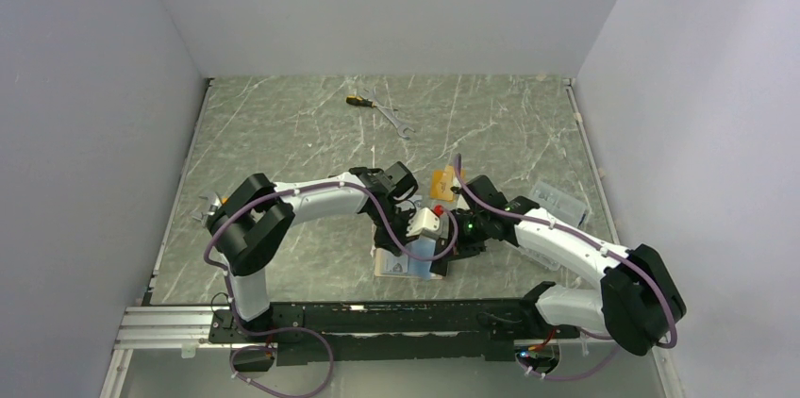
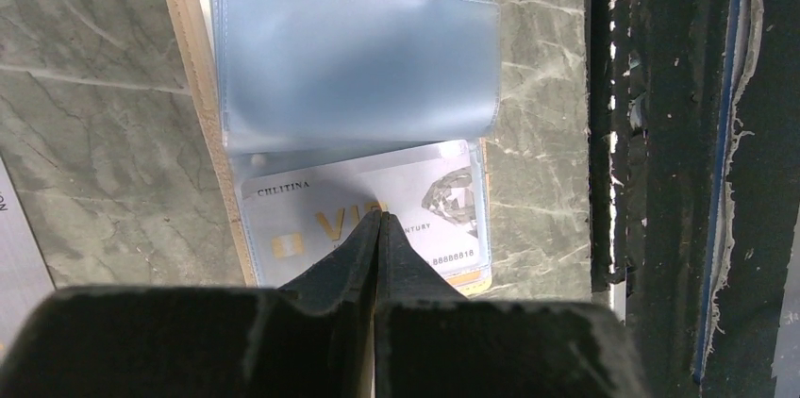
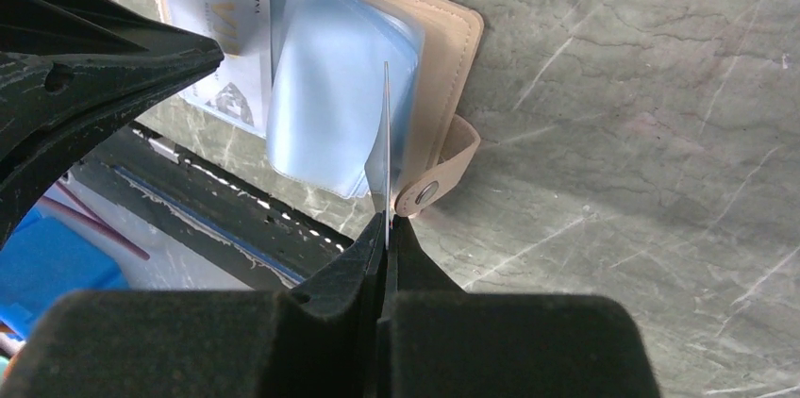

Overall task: Put the credit cards into the card holder
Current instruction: Insert the credit card into the card holder.

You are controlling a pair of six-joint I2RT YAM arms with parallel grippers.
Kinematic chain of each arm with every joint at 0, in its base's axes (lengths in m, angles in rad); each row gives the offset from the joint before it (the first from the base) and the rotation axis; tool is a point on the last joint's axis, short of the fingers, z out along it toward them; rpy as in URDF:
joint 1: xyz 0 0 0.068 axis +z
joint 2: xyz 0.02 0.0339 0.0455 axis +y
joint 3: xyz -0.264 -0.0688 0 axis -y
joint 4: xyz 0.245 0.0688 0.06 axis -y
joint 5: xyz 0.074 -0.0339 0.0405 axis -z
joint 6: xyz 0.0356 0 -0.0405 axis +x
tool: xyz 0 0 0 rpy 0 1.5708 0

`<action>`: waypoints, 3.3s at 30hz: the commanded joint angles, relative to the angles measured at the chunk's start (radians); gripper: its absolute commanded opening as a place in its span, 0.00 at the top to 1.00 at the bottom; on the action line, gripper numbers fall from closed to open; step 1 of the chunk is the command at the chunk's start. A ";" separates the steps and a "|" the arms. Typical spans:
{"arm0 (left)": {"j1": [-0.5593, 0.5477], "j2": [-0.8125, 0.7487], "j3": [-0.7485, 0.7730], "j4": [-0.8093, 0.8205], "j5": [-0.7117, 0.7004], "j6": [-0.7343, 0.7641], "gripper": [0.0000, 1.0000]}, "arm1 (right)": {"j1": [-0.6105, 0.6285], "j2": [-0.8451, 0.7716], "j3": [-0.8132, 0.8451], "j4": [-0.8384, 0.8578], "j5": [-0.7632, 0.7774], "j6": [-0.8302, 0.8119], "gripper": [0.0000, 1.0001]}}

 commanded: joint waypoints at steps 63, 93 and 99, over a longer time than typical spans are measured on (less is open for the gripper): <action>-0.065 0.000 -0.013 0.052 -0.015 0.077 0.98 | -0.143 -0.068 -0.186 0.328 -0.281 0.082 1.00; -0.026 -0.023 0.047 -0.007 0.064 0.042 0.95 | -0.188 0.074 -0.238 0.514 -0.394 0.098 1.00; -0.022 -0.028 0.042 -0.013 0.059 0.048 0.96 | -0.195 0.128 -0.248 0.554 -0.425 0.096 1.00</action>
